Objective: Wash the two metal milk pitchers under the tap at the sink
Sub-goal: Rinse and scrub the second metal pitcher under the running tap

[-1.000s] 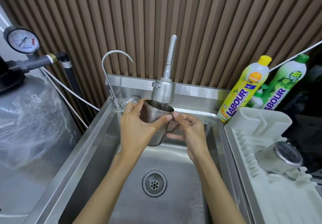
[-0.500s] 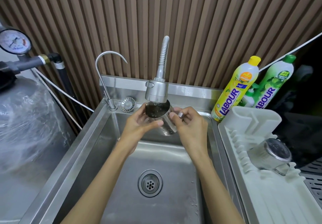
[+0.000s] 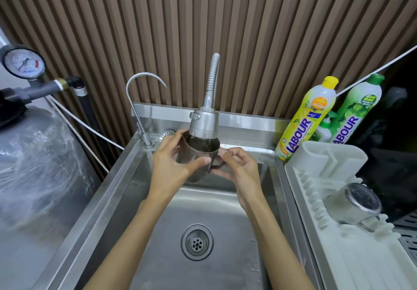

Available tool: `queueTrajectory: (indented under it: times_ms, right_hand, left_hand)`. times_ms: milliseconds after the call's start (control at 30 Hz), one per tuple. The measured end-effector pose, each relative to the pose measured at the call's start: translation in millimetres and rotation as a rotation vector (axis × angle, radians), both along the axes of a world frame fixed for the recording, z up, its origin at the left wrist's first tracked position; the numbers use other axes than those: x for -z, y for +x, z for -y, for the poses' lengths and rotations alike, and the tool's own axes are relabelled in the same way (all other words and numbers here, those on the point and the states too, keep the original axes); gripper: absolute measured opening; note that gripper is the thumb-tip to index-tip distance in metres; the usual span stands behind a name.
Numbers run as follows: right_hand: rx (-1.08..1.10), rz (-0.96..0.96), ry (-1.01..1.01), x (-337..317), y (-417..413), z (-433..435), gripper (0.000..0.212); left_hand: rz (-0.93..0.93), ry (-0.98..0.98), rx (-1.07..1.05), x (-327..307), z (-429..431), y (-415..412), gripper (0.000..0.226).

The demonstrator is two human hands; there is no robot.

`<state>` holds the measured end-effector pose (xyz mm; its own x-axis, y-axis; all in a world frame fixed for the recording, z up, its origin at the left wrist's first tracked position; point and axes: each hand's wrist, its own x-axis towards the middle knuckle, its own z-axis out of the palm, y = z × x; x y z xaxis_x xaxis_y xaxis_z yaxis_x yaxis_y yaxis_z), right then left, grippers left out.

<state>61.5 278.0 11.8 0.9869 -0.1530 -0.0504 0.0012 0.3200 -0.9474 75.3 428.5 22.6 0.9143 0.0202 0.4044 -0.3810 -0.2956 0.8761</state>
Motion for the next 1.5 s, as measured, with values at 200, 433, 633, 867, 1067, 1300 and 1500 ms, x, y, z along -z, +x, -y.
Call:
queueTrajectory:
  times_ms: [200, 433, 633, 867, 1067, 1300, 1500]
  right_hand:
    - [0.161, -0.096, -0.372, -19, -9, 9, 0.025]
    - [0.295, 0.017, -0.819, -30, -13, 14, 0.028]
    - [0.145, 0.134, -0.362, -18, -3, 11, 0.026]
    - [-0.113, 0.033, 0.004, -11, 17, 15, 0.02]
    - [-0.178, -0.127, -0.024, -2, 10, 14, 0.015]
    - [0.014, -0.176, -0.386, -8, 4, 15, 0.022]
    - [0.071, 0.009, -1.002, -3, 12, -13, 0.007]
  left_hand:
    - [-0.201, -0.047, -0.027, 3, 8, -10, 0.037]
    - [-0.426, -0.187, 0.279, 9, 6, 2, 0.036]
    - [-0.286, -0.323, 0.201, 14, 12, 10, 0.059]
    - [0.002, -0.029, -0.097, -2, 14, -5, 0.062]
    - [-0.01, 0.163, -0.259, -2, 13, -19, 0.067]
    - [-0.316, 0.019, -0.052, 16, -1, -15, 0.032]
    - [-0.672, -0.114, 0.126, 50, -10, 1, 0.028]
